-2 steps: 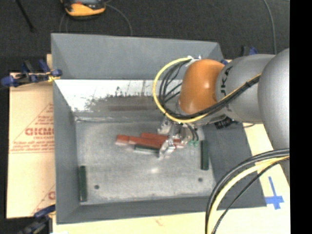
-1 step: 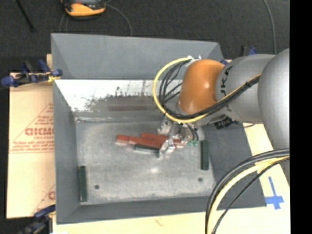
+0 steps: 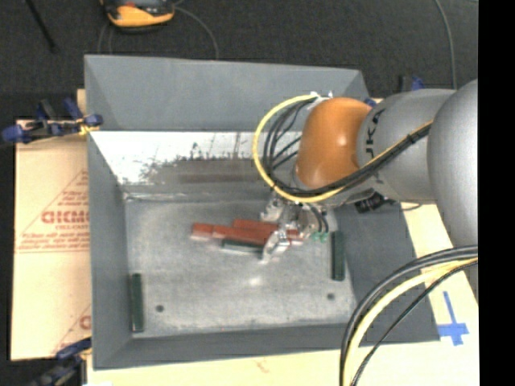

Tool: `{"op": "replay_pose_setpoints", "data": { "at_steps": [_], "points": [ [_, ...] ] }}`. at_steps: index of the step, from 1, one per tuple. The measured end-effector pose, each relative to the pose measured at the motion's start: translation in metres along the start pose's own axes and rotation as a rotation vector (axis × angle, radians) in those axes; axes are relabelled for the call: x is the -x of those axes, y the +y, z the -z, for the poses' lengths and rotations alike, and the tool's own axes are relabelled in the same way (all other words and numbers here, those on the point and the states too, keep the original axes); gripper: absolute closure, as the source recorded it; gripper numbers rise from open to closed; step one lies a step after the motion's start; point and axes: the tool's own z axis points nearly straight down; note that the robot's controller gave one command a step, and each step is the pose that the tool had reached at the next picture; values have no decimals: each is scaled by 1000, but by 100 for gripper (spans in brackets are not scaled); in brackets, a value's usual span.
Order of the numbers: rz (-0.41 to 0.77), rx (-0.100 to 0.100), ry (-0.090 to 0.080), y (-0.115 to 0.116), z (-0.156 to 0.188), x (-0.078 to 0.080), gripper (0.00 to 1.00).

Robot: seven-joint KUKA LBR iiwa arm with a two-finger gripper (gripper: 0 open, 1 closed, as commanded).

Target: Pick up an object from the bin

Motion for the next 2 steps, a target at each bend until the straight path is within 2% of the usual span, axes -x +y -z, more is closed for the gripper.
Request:
{"op": "replay_pose_setpoints", "data": {
  "at_steps": [2],
  "points": [
    [0,-1,-8,0,31,0,100]
  ]
}}
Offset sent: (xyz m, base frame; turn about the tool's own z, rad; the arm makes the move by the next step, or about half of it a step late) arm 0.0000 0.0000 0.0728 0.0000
